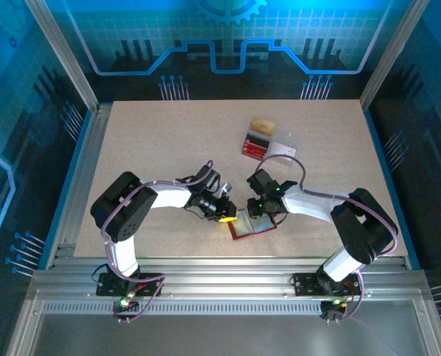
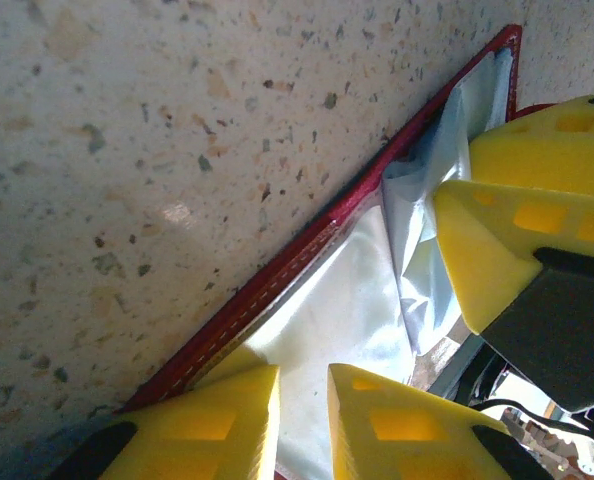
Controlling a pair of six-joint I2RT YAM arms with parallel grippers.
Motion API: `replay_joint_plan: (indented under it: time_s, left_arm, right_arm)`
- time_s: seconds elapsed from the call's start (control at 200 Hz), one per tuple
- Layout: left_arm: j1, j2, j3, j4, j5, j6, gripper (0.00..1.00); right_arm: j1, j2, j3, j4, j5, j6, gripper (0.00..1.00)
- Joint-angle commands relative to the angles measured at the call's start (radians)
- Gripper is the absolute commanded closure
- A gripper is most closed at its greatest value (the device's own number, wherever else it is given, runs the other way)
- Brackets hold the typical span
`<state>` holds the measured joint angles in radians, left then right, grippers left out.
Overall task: Put the credit cards into the card holder
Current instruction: Flip over the card slot in the card holder.
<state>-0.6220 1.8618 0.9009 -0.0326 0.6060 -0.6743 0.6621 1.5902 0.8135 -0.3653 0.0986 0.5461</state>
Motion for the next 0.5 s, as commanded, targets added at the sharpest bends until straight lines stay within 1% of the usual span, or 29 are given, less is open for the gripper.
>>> replay_joint_plan:
  time_s: [0.0, 0.085, 0.21, 0.33, 0.345, 0.405, 0.49]
  left_arm:
    - [-0.017, 0.097, -0.022, -0.043, -0.079, 0.013, 0.79]
    - [-0.02, 0.102, -0.02, -0.04, -0.08, 0.01, 0.79]
    - [-0.026, 0.106, -0.019, -0.035, -0.079, 0.006, 0.79]
    - [-0.031, 0.109, -0.018, -0.03, -0.078, 0.002, 0.79]
    - [-0.031, 0.111, -0.017, -0.03, -0.078, 0.002, 0.79]
    - [-0.034, 0.112, -0.016, -0.029, -0.08, 0.001, 0.79]
    - [-0.036, 0.112, -0.015, -0.027, -0.079, -0.001, 0.79]
  right_arm:
    - [0.018, 0.044, -0.045, -0.004, -0.006, 0.02, 0.76]
    - [0.02, 0.017, -0.021, -0.039, 0.022, 0.01, 0.8]
    - [0.036, -0.007, 0.027, -0.093, 0.059, -0.006, 0.85]
    - [0.069, -0.009, 0.06, -0.142, 0.099, -0.012, 0.93]
    - [0.073, -0.009, 0.088, -0.147, 0.103, -0.012, 0.94]
    - [0.091, -0.004, 0.11, -0.164, 0.119, -0.011, 0.97]
    - [0.121, 0.006, 0.135, -0.195, 0.153, -0.005, 0.98]
